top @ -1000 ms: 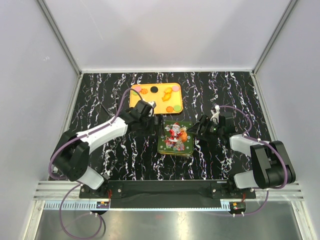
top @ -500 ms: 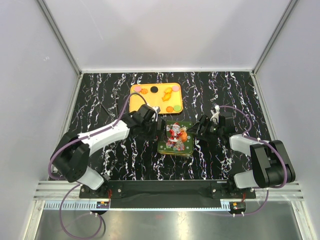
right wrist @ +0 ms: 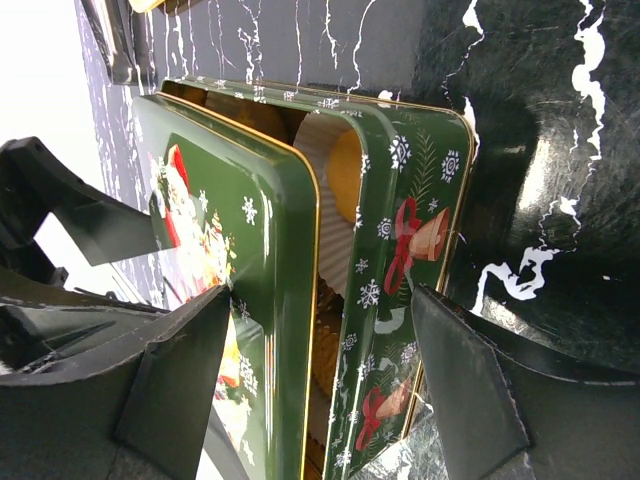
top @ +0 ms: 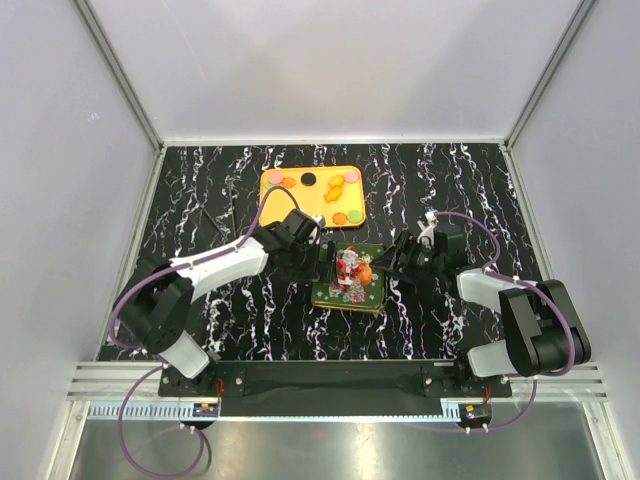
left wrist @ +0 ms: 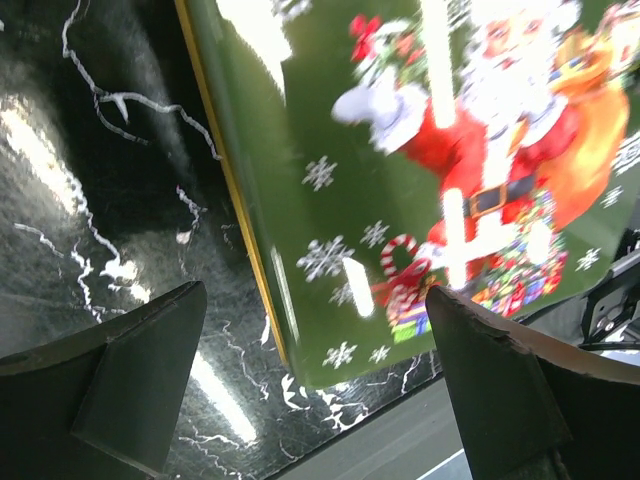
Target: Pack the cookies
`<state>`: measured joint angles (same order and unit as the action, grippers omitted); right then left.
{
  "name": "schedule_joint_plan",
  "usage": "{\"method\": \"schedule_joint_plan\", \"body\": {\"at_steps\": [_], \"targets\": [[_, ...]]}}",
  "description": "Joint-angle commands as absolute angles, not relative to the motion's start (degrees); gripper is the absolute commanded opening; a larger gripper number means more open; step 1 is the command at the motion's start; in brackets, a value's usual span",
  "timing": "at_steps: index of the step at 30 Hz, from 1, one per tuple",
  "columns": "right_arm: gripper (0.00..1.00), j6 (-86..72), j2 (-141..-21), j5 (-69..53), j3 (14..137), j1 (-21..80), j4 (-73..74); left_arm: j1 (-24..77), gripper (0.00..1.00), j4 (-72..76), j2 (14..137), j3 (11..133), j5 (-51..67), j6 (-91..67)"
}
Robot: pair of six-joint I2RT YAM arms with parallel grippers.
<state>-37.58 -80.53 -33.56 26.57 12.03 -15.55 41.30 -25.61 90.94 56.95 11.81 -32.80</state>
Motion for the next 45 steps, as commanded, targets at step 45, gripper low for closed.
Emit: {"method": "schedule_joint_plan", "body": {"at_steps": [45], "targets": [[0.85, -35.0, -76.5, -28.7, 29.9, 17.1, -12.0, 41.8, 0.99, -27.5, 99.8, 70.8, 11.2, -31.6]]}}
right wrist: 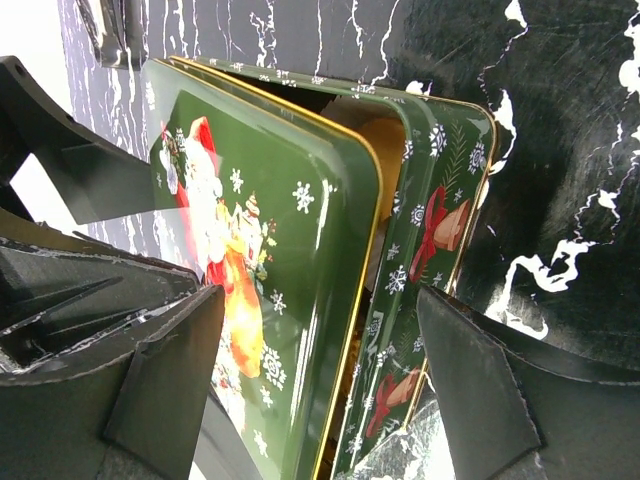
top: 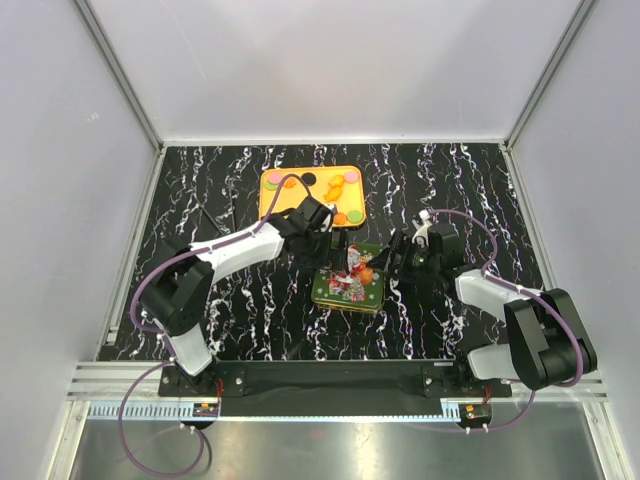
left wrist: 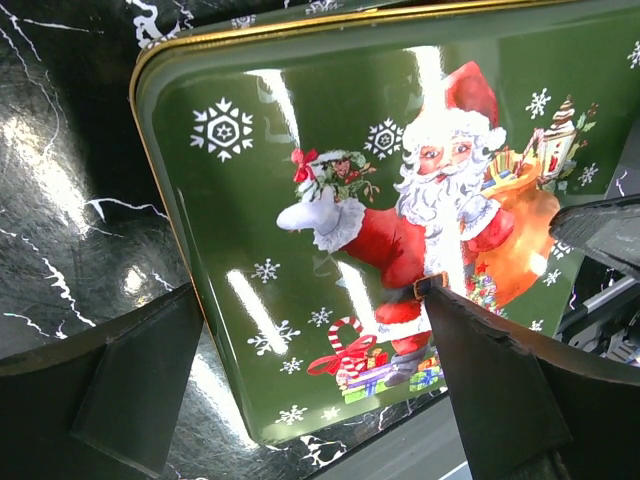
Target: Pack the cookies
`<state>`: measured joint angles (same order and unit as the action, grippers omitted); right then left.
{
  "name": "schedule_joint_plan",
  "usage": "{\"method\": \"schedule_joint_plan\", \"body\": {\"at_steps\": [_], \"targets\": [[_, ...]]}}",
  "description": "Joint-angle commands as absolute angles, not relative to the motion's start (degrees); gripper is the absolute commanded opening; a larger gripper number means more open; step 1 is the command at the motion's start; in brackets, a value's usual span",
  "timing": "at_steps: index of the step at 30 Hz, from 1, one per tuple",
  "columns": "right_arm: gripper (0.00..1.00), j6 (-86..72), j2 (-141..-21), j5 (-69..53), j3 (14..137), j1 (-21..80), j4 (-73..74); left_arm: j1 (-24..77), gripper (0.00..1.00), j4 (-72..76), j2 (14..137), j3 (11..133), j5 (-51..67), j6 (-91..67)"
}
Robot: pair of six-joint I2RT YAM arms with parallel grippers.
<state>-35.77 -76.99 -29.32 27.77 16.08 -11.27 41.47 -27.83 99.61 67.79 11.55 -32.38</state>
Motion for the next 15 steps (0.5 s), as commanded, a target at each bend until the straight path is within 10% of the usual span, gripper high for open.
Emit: {"method": "schedule_joint_plan", "body": {"at_steps": [1, 15], "targets": [[0.85, -35.0, -76.4, -28.6, 29.8, 17.4, -11.9, 41.8, 0.99, -27.8, 100.1, 71.3, 11.1, -31.7], [0.85, -35.5, -76.3, -27.6, 29.8, 18.2, -11.6, 41.9, 0.99, -31.2, 101.9, 75.5, 10.4, -31.1]]}}
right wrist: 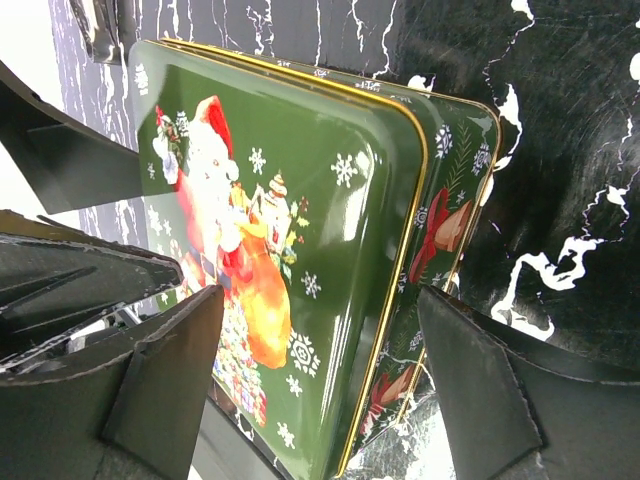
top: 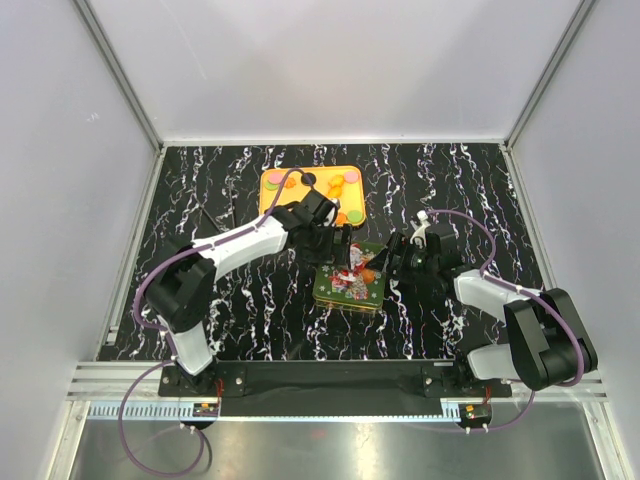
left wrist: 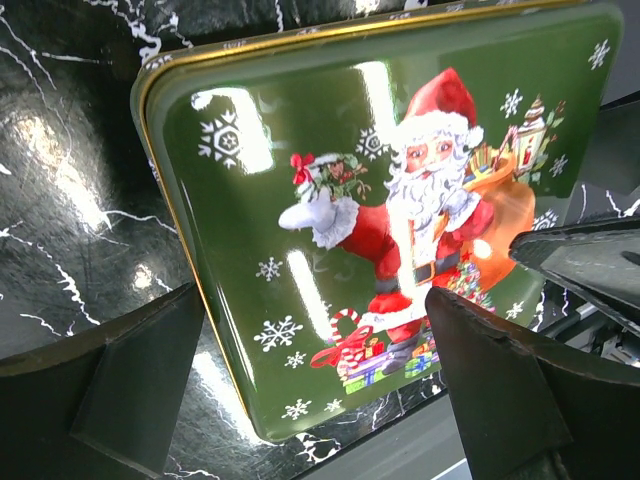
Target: Pack the cookies
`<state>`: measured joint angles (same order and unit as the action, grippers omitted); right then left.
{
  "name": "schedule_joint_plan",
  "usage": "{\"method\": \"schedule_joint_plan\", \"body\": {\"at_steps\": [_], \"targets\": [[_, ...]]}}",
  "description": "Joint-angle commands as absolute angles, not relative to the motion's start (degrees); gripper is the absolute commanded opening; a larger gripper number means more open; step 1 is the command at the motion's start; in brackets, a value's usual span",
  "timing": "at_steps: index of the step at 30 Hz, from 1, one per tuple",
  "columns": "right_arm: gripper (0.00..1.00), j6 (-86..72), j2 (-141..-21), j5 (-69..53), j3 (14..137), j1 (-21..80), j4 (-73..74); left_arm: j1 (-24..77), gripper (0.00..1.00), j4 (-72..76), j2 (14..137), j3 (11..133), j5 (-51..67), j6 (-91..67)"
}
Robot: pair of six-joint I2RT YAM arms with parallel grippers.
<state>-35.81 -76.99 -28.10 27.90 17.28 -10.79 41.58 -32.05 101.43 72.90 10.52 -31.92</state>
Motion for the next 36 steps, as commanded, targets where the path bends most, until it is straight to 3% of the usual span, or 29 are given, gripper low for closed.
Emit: {"method": "schedule_joint_plan", "body": {"at_steps": [1, 11, 36], "targets": [[0.84, -35.5, -76.5, -27.4, 29.8, 18.2, -11.8, 41.9, 0.99, -31.2, 102.0, 75.3, 10.5, -31.2], [0.82, -36.6, -79.5, -28.2, 30.1, 18.3, -13.0, 41.9, 0.99, -31.1, 103.0, 74.7, 9.8, -31.1], [0.92, -33.8, -83.1, -22.2, 38.7, 16.2, -3.3, 36.2, 0.99, -33.7, 105.4, 79.7, 9.7, -28.4]]}}
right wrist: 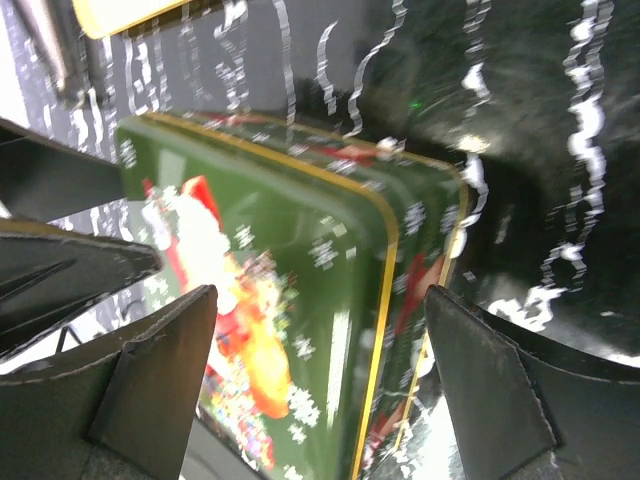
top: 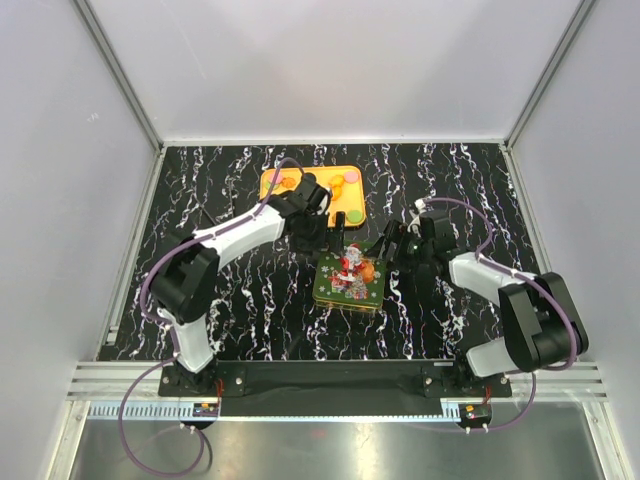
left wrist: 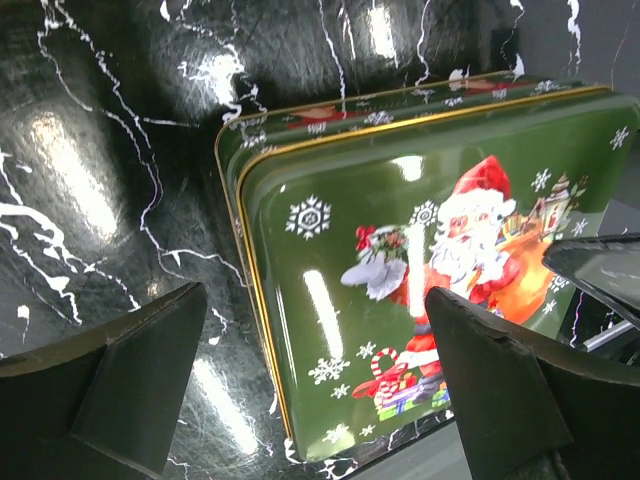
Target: Pack the cookies
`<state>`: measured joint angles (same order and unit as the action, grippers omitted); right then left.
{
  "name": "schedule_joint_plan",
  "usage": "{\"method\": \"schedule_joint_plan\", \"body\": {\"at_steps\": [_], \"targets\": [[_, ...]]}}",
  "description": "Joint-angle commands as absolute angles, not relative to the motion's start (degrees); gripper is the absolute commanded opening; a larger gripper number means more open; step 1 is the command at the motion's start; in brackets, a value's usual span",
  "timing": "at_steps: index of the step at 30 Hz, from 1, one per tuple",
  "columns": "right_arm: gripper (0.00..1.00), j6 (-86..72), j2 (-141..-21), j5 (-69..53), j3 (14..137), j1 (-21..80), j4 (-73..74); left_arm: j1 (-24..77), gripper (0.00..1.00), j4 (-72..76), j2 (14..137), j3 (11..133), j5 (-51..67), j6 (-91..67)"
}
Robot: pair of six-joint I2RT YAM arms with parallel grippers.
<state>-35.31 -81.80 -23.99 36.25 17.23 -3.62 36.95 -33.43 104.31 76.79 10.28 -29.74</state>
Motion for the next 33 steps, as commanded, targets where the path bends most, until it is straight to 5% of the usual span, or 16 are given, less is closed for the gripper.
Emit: {"method": "schedule_joint_plan", "body": {"at_steps": [1, 15, 33], "targets": [[0.92, -33.8, -83.7, -22.2, 39.0, 15.9, -3.1, 35.9, 0.99, -33.6, 105.9, 80.5, 9.2, -28.3], [0.81, -32.7, -89.9, -22.2, 43.1, 14.8, -2.8, 34.2, 0.99, -33.9, 112.1, 85.4, 7.7, -27.8], [0.8, -31.6, -91.8, -22.9, 43.6, 14.8, -2.4, 33.5, 0.99, -31.2, 117.2, 83.2, 8.7, -28.7]]}}
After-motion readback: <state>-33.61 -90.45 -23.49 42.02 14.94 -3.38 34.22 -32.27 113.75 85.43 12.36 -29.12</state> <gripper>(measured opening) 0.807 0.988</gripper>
